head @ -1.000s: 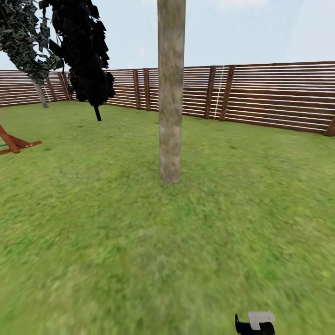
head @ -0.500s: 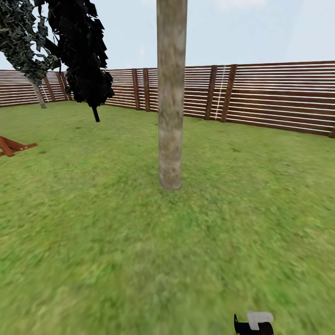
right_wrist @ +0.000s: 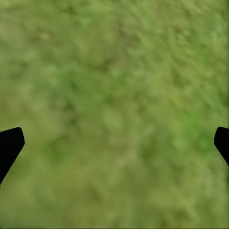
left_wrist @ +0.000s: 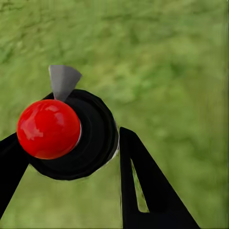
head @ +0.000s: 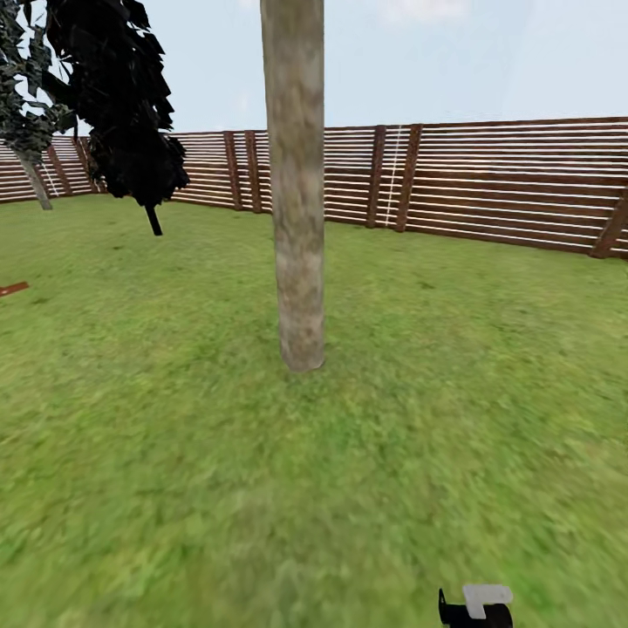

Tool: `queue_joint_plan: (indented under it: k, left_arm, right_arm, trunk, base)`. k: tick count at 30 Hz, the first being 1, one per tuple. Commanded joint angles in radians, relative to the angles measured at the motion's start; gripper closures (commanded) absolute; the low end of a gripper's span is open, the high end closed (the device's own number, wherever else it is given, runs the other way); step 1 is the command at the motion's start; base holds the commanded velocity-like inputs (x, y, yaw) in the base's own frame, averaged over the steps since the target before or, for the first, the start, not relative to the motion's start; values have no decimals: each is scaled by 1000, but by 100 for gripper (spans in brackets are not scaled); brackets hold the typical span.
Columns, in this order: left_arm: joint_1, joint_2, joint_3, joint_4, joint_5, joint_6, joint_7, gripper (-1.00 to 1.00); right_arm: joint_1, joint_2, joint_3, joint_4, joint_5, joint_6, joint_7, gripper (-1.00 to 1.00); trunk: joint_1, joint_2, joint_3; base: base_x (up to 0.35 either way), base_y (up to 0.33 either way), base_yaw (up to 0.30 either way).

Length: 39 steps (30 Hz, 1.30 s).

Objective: In the garden, pick up the pesticide atomizer on the floor and spray pesticide onto both trees until each tree trunk is fully covered.

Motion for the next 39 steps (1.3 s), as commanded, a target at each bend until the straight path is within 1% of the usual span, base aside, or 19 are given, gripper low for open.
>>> queue_joint_plan:
  k: [1, 10, 13, 14, 16, 18, 19, 21, 22, 23, 25, 27, 28, 30, 31, 32, 33, 37, 39]
  left_arm:
    - [0, 0, -7, 0, 2, -2, 7, 100]
    - [0, 1, -11, -1, -1, -6, -3, 100]
    - [-9, 0, -27, -16, -21, -3, -19, 100]
    - [-11, 1, -45, -22, -46, 1, -50, 100]
    - [-24, 11, -99, -28, -145, 24, -161, 100]
    - [-80, 24, -118, -30, -232, 76, -254, 100]
    - [-142, 38, -125, -31, -317, 144, -348, 100]
    - [-258, 57, -128, -33, -471, 276, -546, 100]
    - [-320, 62, -130, -33, -525, 323, -632, 100]
    - [-372, 63, -131, -34, -566, 348, -695, 100]
    - [-457, 60, -133, -39, -669, 370, -810, 100]
    - [-526, 52, -128, -75, -822, 404, -985, 100]
    - [-545, 51, -126, -100, -854, 430, -1047, 100]
    - [-562, 52, -125, -172, -879, 493, -1150, 100]
    - [-564, 52, -125, -198, -882, 512, -1181, 100]
    - [-568, 48, -122, -326, -885, 629, -1321, 100]
    - [-568, 47, -122, -342, -884, 690, -1339, 100]
    - [-569, 46, -122, -351, -884, 717, -1342, 100]
    - [-569, 38, -122, -352, -882, 718, -1342, 100]
  right_arm:
    - [-1, 0, -5, 2, 11, -3, -6, -100]
    - [-1, -4, -7, 0, 8, -3, -10, -100]
    - [-1, -4, -7, -5, 8, -3, -11, -100]
    - [-1, -5, -6, -6, 9, -2, -8, -100]
    - [-1, -8, -6, -10, 11, -2, -4, -100]
    - [-2, -9, -5, -35, 29, -2, -2, -100]
    - [-2, -8, -1, -91, 79, -2, 14, -100]
    - [-3, -5, 30, -195, 216, 1, 141, -100]
    - [-3, -3, 42, -237, 279, 4, 250, -100]
    - [-5, -2, 48, -265, 319, 10, 362, -100]
    - [-30, -5, 55, -306, 354, 47, 582, -100]
    - [-73, -8, 57, -368, 365, 73, 809, -100]
    - [-88, -8, 57, -394, 367, 78, 891, -100]
    - [-125, -7, 58, -448, 368, 83, 1025, -100]
    - [-139, -7, 59, -463, 367, 85, 1061, -100]
    - [-207, 2, 60, -493, 364, 159, 1188, -100]
    - [-213, 5, 74, -494, 363, 169, 1198, -100]
    - [-215, 12, 116, -492, 362, 172, 1201, -100]
    - [-216, 34, 123, -492, 362, 173, 1201, -100]
  trunk:
    - [0, 0, -1]
    - [0, 0, -4]
    - [0, 0, -4]
    - [0, 0, -4]
    - [0, 0, -4]
    - [0, 0, -4]
    - [0, 0, -4]
    - [0, 0, -4]
    - [0, 0, -4]
    - [0, 0, -4]
    - [0, 0, -4]
    - [0, 0, -4]
    - [0, 0, -4]
    - [0, 0, -4]
    - [0, 0, -4]
    - [0, 0, -4]
    - [0, 0, -4]
    - [0, 0, -4]
    - [0, 0, -4]
  base:
    - [340, 0, -11]
    - [340, 0, 64]
    - [340, 0, 2]
    - [340, 0, 0]
    - [340, 0, 0]
    - [340, 0, 0]
    - [340, 0, 0]
    - [340, 0, 0]
    - [340, 0, 0]
    - [340, 0, 0]
    - [340, 0, 0]
    - [336, 0, 0]
    - [319, 0, 0]
    - [290, 0, 0]
    - [223, 0, 0]
    - [16, 0, 0]
    - [4, 0, 0]
    - [1, 0, 0]
    - [0, 0, 0]
